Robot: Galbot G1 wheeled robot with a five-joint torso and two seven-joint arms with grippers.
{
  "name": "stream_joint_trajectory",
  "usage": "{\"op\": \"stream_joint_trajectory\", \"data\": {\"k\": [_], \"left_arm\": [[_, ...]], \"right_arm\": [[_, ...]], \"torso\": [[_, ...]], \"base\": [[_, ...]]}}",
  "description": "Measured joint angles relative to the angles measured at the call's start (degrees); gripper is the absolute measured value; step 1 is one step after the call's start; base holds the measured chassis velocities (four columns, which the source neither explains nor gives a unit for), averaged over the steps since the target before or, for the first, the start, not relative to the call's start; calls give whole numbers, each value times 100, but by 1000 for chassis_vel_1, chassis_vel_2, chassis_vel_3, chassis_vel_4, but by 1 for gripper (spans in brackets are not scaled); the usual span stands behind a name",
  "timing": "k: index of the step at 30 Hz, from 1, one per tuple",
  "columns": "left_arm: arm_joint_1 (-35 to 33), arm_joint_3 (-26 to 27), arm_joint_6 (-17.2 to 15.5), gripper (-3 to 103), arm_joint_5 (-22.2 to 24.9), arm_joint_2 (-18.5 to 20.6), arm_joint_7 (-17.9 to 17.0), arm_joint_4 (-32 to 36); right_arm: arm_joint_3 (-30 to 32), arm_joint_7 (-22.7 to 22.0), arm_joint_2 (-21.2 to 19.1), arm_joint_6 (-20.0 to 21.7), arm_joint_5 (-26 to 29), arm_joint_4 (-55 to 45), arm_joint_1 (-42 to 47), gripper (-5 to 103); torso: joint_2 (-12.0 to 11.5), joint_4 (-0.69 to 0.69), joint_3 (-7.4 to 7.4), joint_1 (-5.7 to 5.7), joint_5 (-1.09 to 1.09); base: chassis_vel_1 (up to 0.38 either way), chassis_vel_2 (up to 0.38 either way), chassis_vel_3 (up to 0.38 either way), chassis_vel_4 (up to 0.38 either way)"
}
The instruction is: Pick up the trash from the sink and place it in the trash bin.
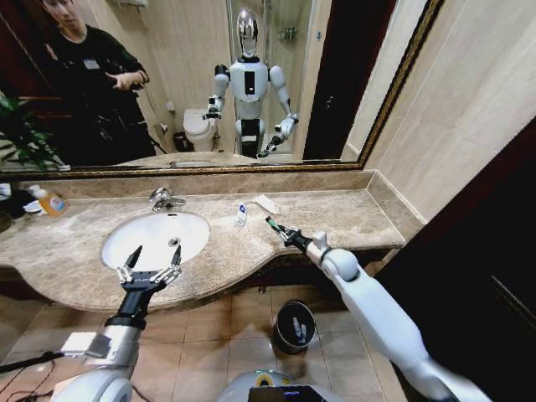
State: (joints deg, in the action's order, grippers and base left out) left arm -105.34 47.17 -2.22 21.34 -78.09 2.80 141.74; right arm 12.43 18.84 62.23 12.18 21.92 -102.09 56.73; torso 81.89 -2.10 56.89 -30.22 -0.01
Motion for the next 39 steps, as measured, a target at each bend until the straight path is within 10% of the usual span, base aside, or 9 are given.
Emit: {"op": "stream_joint_trajectory", "data": {"k": [17, 28, 39], "left_arm": [[0, 1, 0, 100, 0, 0, 0, 0], [0, 1, 0, 100, 0, 0, 0, 0], [0, 1, 0, 100, 0, 0, 0, 0]], "right_arm": [[1669, 709, 280, -653, -199, -518, 2361, 10], [1674, 730, 1001, -1276, -788, 1274, 2467, 10], [1008, -195, 1295, -2048, -1162, 3638, 1716, 10]], "torso": [[-1, -1, 0, 0, 2], [-1, -1, 0, 0, 1], [-1, -2, 1, -1, 0]], "base": [[0, 0, 0, 0], [0, 0, 0, 0], [0, 0, 0, 0]]}}
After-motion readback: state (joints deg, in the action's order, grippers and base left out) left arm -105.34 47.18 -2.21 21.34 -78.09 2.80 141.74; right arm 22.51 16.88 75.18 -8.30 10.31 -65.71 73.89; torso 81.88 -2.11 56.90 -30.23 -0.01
